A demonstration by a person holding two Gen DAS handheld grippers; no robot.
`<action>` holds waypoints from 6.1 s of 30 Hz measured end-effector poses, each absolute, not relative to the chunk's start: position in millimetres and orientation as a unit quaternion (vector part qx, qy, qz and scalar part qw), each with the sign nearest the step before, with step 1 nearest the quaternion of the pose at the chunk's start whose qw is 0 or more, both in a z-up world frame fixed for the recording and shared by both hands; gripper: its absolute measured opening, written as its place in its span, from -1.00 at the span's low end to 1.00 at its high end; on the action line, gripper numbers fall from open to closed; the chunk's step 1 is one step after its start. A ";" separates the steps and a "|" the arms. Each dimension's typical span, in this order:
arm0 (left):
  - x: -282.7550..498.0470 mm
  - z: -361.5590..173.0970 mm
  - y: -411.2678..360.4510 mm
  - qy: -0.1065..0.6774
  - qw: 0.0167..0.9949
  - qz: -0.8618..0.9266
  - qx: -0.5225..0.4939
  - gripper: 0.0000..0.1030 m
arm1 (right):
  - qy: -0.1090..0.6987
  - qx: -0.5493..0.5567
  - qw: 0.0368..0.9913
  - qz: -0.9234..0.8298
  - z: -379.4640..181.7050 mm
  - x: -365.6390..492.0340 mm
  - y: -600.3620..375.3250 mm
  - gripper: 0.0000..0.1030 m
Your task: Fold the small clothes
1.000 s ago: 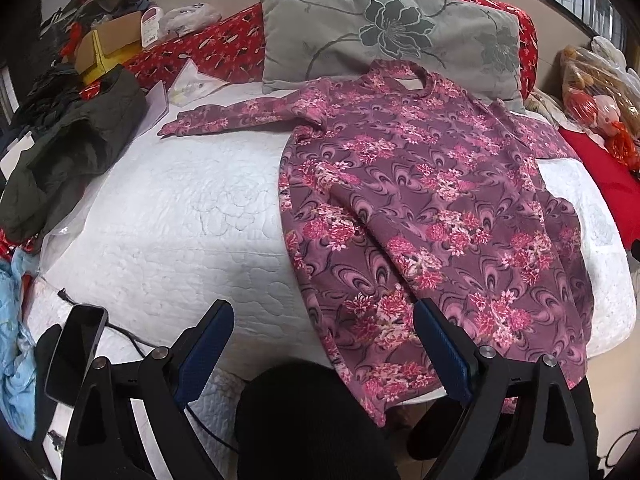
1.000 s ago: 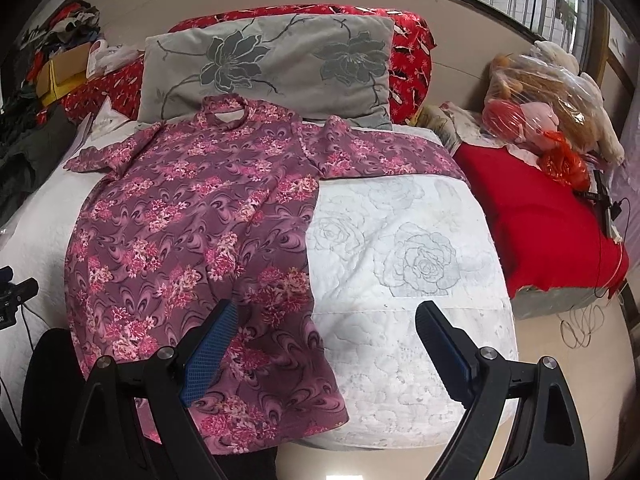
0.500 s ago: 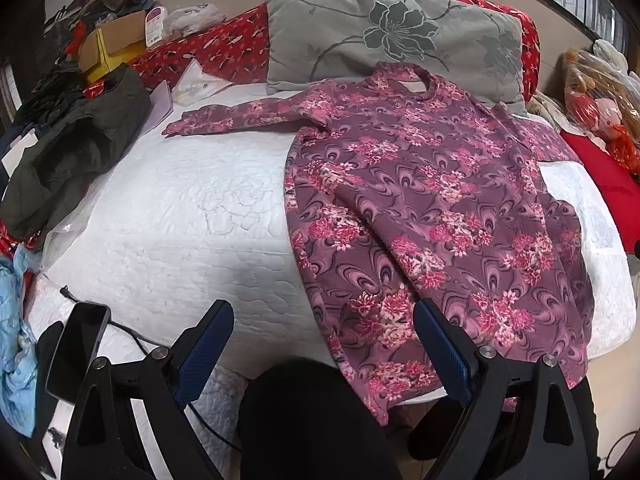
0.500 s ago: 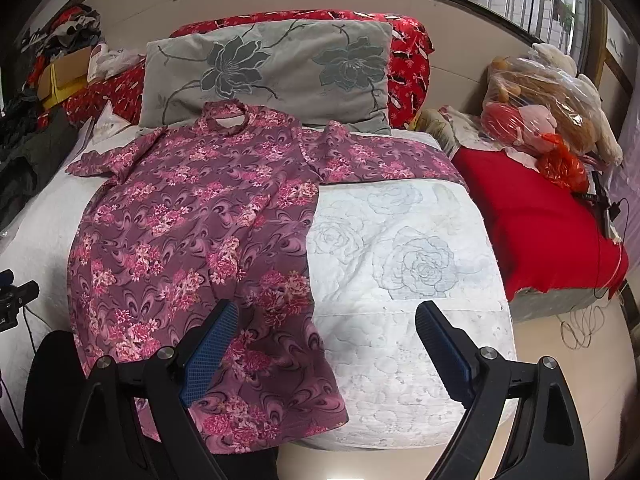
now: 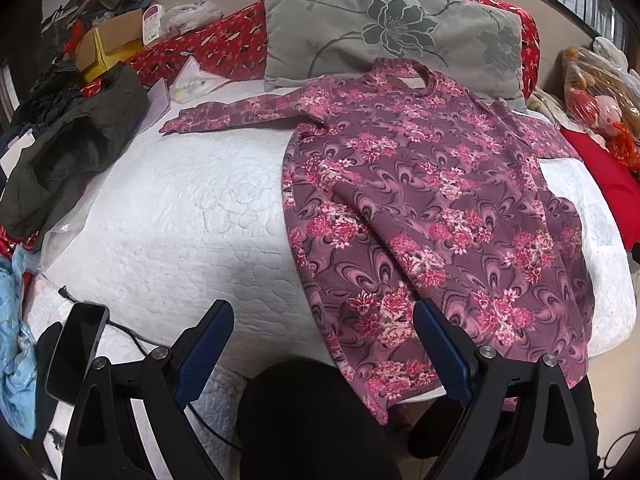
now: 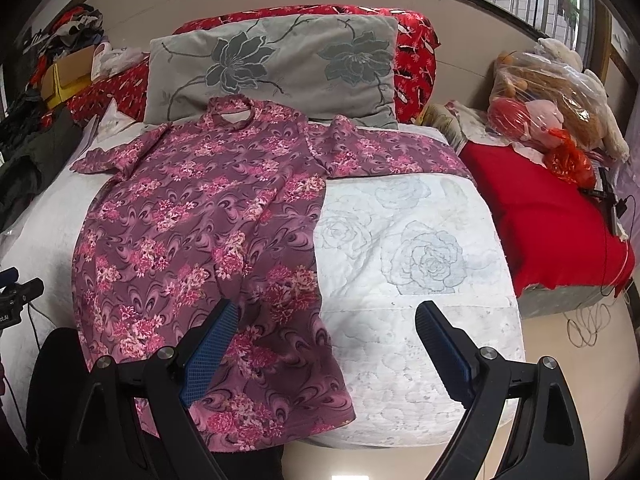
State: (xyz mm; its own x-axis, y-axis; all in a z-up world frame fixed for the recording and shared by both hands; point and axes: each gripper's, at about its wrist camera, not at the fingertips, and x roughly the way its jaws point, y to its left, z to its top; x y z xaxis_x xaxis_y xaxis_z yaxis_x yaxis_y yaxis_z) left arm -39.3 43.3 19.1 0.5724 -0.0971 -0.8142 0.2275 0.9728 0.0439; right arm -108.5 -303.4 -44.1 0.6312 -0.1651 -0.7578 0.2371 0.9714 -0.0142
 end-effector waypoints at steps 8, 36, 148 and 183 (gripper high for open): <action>-31.0 13.5 41.0 0.463 0.879 -0.092 0.073 0.77 | 0.419 0.049 0.900 -0.108 -49.6 -105.6 -303.9 0.77; 39.7 -46.7 75.2 0.611 0.786 -0.091 -0.040 0.76 | 0.490 0.129 0.856 -0.105 -110.2 -92.5 -341.3 0.52; 346.5 -115.2 -60.6 0.496 0.862 -0.076 -0.071 0.60 | 0.336 0.311 0.888 -0.049 -63.7 192.7 -421.7 -0.83; 341.0 -105.9 -51.4 0.495 0.849 -0.141 -0.119 0.60 | 0.439 0.108 0.891 0.053 -85.9 140.9 -254.7 -0.09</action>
State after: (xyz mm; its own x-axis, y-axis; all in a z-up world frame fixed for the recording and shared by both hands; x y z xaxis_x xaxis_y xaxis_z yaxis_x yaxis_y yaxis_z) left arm 341.0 -51.4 -105.9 0.4695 -0.3578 -0.8072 0.1215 0.9317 -0.3424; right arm 140.9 -254.7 -85.9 0.6096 0.1891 -0.7698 0.0007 0.9710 0.2390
